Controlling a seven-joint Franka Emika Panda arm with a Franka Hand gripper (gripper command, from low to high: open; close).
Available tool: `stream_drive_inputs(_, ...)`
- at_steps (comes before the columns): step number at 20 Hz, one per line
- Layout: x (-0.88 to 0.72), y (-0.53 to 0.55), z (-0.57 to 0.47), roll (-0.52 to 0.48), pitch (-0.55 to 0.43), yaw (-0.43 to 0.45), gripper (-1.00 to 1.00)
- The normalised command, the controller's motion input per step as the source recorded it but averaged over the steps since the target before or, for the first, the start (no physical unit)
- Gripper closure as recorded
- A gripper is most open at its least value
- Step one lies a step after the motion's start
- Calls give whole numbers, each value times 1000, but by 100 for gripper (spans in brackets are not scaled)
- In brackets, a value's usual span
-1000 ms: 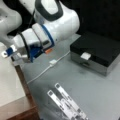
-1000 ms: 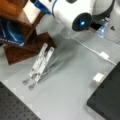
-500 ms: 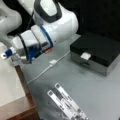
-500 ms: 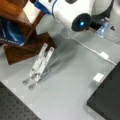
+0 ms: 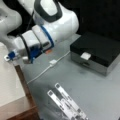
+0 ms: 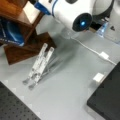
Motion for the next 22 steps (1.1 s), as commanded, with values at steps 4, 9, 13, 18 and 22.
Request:
stream_drive_inputs(4,-150,-44,72,-52,40,303,100)
stream_drive_inputs(9,-117,71,71,-74,94,366,100)
stream_drive_inputs(13,-135,157,77,-115,128,381,100)
stream_drive_inputs(18,-211,135,67,-169,99,438,100)
stream_drive_inputs(22,-256,128,95,-145,58,577,100)
